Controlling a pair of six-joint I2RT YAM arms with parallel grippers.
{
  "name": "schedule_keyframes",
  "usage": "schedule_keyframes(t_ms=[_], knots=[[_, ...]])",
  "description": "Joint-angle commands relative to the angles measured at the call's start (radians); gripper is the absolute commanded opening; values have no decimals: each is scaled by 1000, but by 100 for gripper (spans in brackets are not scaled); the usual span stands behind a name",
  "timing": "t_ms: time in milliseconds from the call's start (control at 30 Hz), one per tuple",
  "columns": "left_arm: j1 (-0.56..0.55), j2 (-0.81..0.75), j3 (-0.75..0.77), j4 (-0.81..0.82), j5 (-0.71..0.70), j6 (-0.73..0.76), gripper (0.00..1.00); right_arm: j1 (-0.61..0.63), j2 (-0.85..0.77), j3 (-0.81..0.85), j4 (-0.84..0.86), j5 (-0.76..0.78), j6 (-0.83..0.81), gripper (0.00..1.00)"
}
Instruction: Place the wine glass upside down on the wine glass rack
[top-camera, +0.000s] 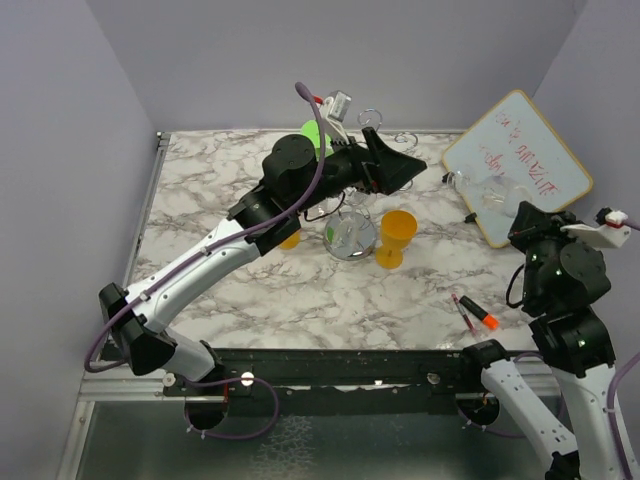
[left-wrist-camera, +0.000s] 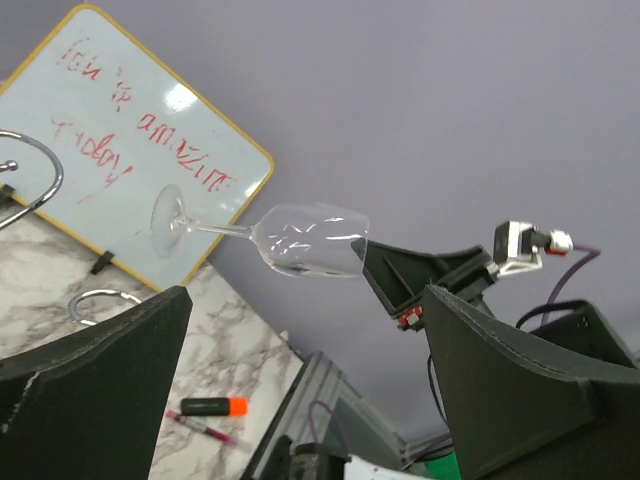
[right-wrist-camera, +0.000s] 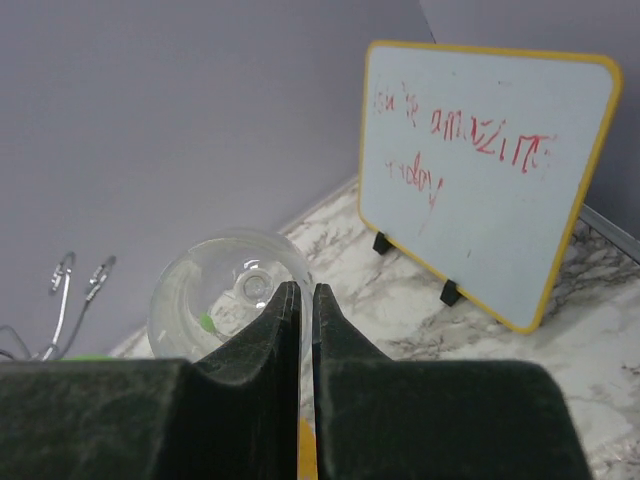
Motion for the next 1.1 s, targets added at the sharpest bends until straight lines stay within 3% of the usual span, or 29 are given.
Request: schedule_keyframes(t_ms=[0,367,767,867,1067], knots=[[-6,49,20,138,-52,-209,98,-5,-61,10,158,37,-22,1],[-46,208,131,245,-106,-454,97,-4,-178,10,310,-17,6,1],[-141,315,252,249,-184,-590,98,-3,-201,-5,416,-147,60,1],[-156,336,287,225,-227,-595,94,-5,-200,-11,451,-189,58,1],[-169,389,371,231,-265,-616,75,-4,-203,-14,457,-252,60,1]])
